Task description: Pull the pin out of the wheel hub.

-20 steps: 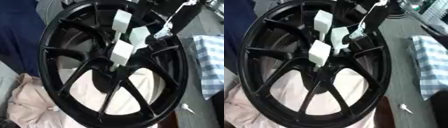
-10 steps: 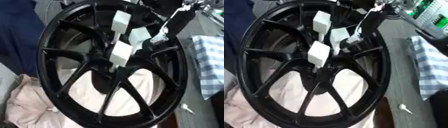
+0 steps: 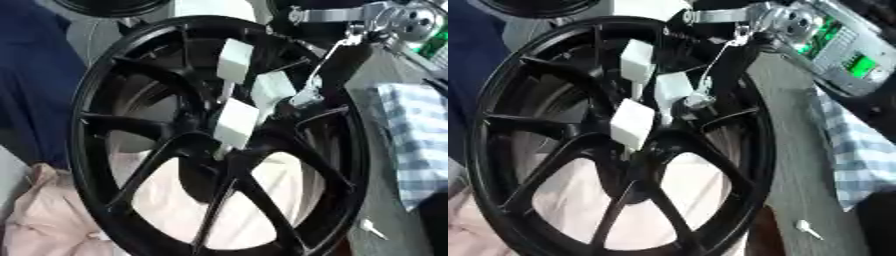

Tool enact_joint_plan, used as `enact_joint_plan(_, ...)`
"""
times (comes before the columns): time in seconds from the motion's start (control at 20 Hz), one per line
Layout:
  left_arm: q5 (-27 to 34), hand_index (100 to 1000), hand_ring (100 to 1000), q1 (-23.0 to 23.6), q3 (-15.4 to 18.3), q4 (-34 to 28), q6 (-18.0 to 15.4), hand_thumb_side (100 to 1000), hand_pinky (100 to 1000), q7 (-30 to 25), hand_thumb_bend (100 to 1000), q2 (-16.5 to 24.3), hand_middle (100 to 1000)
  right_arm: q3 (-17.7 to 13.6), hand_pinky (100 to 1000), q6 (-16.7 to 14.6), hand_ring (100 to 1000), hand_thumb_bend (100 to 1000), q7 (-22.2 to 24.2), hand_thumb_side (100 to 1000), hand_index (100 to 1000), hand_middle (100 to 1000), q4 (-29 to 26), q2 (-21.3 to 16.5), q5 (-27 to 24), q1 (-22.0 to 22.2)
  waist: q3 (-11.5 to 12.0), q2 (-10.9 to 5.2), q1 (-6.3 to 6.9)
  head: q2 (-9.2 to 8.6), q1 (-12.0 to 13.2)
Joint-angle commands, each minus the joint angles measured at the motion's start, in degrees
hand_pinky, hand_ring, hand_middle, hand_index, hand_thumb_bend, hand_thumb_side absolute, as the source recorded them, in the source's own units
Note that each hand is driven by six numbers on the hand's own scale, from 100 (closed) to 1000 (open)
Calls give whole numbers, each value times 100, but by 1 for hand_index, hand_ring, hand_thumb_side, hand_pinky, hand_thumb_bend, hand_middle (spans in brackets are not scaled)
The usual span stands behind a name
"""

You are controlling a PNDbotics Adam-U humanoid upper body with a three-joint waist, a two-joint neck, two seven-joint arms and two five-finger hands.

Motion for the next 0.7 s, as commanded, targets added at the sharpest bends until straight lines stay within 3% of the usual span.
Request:
enact_joint_plan(0.05, 16, 711, 644, -26, 29, -52, -4, 810, 741, -20, 100, 100, 579, -34, 811, -20, 761, 611, 82, 177, 736, 613, -3, -92, 99, -104, -3, -99, 31, -110, 9)
enact_joint_plan(0.4, 24, 711, 644, -15, 26, -48, -1, 813, 741, -31, 100, 102, 580, -43, 803, -96, 738, 578, 193, 129, 716, 581, 50, -89, 170, -92, -8, -96, 31, -139, 40)
enact_joint_plan(0.65, 26, 711, 644, -14, 21, -46, 1, 815, 742, -42, 100, 97, 579, -93, 790, -138, 691, 511, 183, 100, 674, 526, -73, -179, 115, 34, -9, -93, 34, -157, 43)
enact_joint_plan(0.7, 26, 711, 644, -13, 21, -46, 1, 815, 742, -43, 100, 97, 579, -103, 783, -138, 666, 461, 176, 100, 654, 498, -105, -196, 95, 60, -7, -93, 33, -159, 43)
